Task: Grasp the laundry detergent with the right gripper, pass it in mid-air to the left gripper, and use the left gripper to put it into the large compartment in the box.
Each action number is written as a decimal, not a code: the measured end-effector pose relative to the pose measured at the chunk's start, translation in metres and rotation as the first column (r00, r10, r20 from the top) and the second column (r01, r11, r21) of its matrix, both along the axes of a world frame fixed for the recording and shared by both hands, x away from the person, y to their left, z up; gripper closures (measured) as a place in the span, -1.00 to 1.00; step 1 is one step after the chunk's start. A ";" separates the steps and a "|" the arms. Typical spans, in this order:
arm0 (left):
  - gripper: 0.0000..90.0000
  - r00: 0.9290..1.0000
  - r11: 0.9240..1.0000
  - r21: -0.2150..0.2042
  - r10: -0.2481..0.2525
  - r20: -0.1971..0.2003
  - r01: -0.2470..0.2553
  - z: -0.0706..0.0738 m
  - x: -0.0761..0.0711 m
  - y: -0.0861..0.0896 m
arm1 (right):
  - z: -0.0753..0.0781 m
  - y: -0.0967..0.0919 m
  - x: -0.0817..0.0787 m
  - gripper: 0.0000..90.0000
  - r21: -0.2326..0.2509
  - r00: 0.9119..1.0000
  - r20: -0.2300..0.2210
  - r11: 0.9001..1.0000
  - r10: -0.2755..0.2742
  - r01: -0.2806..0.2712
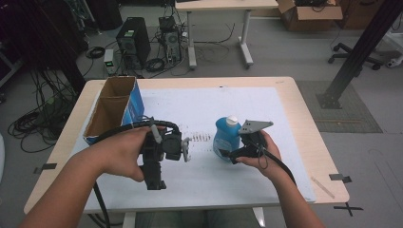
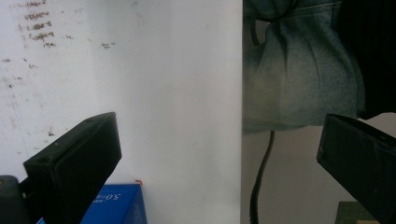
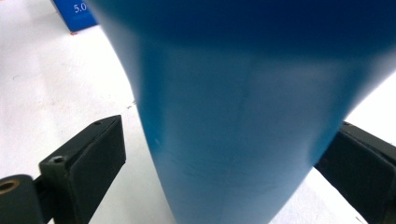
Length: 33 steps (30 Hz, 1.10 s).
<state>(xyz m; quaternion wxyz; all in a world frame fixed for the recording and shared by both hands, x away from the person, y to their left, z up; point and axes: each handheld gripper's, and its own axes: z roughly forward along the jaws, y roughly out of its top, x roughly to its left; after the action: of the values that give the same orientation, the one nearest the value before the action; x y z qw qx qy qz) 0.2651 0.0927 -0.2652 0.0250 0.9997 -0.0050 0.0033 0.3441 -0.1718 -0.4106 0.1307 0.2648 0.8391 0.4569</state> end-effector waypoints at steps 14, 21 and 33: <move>-1.00 1.000 1.000 0.003 0.001 -0.003 -0.001 -0.002 0.000 0.001 | -0.007 0.000 -0.003 -0.69 0.004 0.999 0.022 0.999 -0.044 0.044; -0.99 1.000 1.000 0.004 -0.002 -0.003 0.002 -0.002 -0.001 0.000 | -0.010 0.001 -0.003 -0.61 0.006 0.998 0.028 0.998 -0.061 0.061; -0.99 1.000 1.000 0.007 0.000 -0.005 0.000 -0.003 -0.001 0.000 | -0.014 0.003 -0.004 -0.50 0.030 0.997 0.042 0.997 -0.072 0.071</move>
<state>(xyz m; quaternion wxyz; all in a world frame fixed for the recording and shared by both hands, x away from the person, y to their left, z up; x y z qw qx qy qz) 0.2646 0.0925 -0.2682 0.0218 0.9998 -0.0050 0.0010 0.3402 -0.1683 -0.4244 0.1611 0.2865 0.8195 0.4695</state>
